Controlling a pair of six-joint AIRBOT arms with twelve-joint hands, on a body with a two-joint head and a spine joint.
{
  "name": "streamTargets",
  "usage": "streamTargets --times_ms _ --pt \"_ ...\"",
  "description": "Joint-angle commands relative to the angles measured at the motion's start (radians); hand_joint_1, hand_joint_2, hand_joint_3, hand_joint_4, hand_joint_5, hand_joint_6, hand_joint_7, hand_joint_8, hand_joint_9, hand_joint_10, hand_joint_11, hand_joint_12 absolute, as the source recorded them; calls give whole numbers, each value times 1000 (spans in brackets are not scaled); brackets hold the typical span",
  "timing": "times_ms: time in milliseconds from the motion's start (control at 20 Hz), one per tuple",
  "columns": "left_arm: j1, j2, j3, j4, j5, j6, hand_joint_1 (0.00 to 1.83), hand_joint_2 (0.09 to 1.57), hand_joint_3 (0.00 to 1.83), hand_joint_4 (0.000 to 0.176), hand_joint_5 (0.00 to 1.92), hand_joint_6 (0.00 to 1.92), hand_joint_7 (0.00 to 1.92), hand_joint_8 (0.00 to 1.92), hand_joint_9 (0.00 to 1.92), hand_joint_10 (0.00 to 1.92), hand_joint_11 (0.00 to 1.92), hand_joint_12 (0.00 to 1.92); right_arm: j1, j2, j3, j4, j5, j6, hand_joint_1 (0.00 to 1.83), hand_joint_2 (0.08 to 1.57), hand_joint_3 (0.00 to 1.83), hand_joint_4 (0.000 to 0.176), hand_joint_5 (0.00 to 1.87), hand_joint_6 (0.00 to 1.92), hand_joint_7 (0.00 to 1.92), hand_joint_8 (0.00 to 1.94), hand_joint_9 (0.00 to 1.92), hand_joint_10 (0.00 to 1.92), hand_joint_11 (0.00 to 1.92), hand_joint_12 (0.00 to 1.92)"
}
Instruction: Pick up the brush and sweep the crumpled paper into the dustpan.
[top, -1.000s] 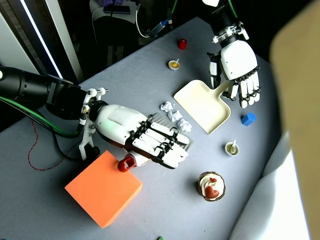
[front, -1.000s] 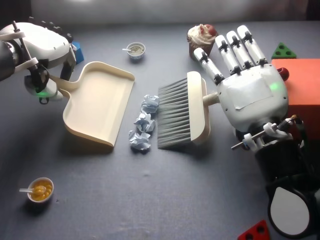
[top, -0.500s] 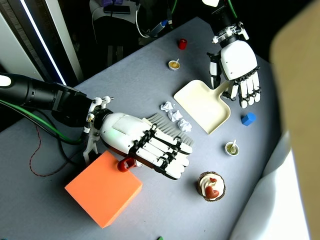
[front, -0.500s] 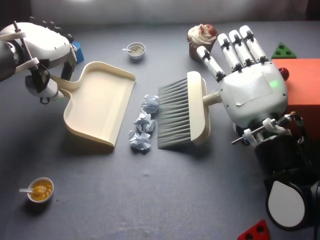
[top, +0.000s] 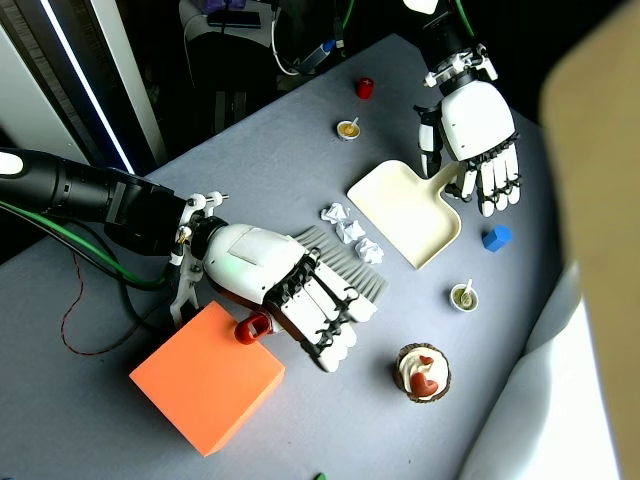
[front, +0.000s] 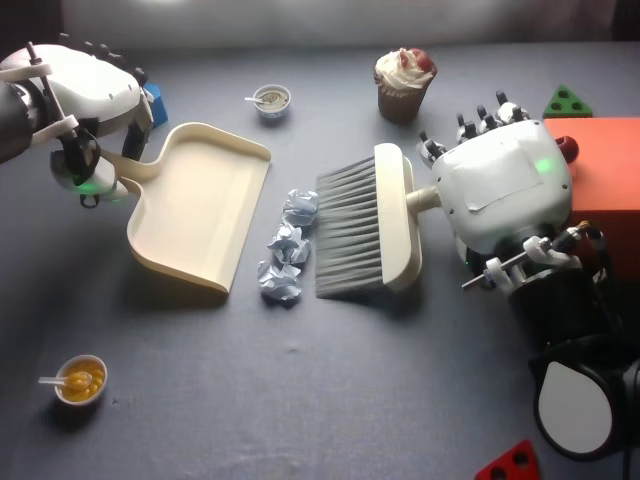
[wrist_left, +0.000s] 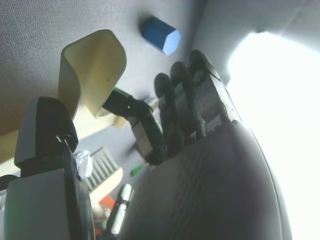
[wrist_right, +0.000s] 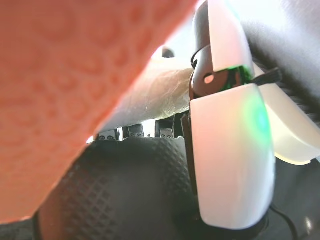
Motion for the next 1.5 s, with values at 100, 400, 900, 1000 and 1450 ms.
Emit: streamTargets --times_ms 100,400,900,1000,1450 --pt "-5 3 6 25 87 3 1068 1175 0 0 873 1148 338 2 261 2 214 11 -3 21 4 -92 -95 -3 1259 1006 0 0 920 1391 788 1771 798 1821 722 1859" --pt "-5 1 5 26 87 3 1050 1169 0 0 882 1135 324 0 246 0 220 13 -2 36 -2 -110 -76 -3 1432 1103 8 175 987 1921 1054 1941 1098 1921 1112 1921" --pt "-5 3 7 25 82 2 1056 1177 1 0 869 1155 314 0 241 2 202 11 29 105 -60 -137 -11 -115 1568 1187 3 176 964 1921 1022 1941 1022 1921 1022 1921" --pt "-4 3 7 23 82 2 1066 1176 0 0 870 1152 311 2 236 1 195 7 50 126 -84 -145 26 -164 1582 1196 3 176 939 1921 1002 1941 1027 1921 1024 1921" --pt "5 6 4 17 75 2 1062 1175 0 0 872 1149 343 7 256 11 204 11 171 151 -176 -56 136 -602 1657 1135 0 176 1026 1921 1057 1941 1026 1921 895 1835"
